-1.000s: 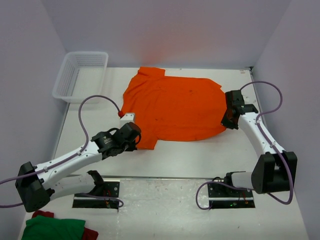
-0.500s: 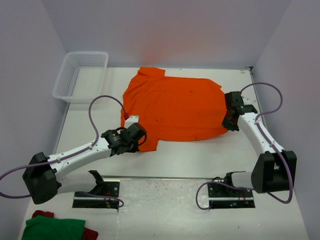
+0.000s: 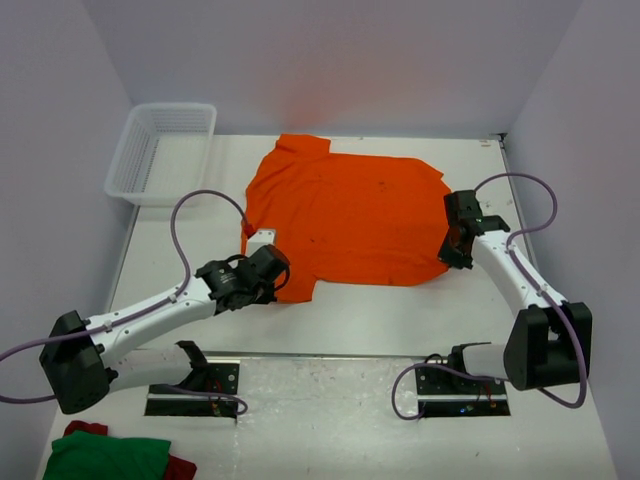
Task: Fold and stack the t-shirts
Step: Grap the side of the flattened tshirt closest away from the robot with both arms
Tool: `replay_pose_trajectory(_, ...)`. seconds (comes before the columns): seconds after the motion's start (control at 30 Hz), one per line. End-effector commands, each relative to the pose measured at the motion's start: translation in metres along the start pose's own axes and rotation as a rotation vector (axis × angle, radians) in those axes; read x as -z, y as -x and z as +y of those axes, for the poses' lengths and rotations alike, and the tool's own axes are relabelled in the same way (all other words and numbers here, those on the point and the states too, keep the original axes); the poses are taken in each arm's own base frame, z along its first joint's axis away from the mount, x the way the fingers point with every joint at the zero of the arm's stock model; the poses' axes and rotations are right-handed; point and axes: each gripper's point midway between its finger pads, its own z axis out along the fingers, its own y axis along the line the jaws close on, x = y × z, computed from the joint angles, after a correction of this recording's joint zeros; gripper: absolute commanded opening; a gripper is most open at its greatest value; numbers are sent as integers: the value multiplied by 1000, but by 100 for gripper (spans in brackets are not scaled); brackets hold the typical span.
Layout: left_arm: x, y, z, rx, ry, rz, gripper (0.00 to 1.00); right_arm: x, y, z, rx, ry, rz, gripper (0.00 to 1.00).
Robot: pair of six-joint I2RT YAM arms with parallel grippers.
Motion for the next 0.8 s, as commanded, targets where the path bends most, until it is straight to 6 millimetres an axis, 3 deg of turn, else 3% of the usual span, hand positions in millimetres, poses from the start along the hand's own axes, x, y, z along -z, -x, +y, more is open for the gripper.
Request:
replay_pose_trajectory(0.0, 1, 7, 2, 1, 27, -21, 0, 6, 11, 7, -38, 25, -25, 0)
replay_pose_trajectory(0.23, -15, 28, -15, 4, 10, -26, 0, 4, 22, 7, -24, -14, -35, 0)
replay_pose_trajectory(0.37, -18, 60, -18, 14, 24, -63, 0, 5, 36, 12, -11, -23, -41, 0)
replay_pose_trajectory(0.63, -12, 145, 7, 96, 90, -179, 0, 8, 73, 17, -8, -51, -63, 0)
replay_pose_trajectory(0.77, -10, 175, 14, 105, 120, -212, 0, 1, 83, 18, -1, -60, -49, 0)
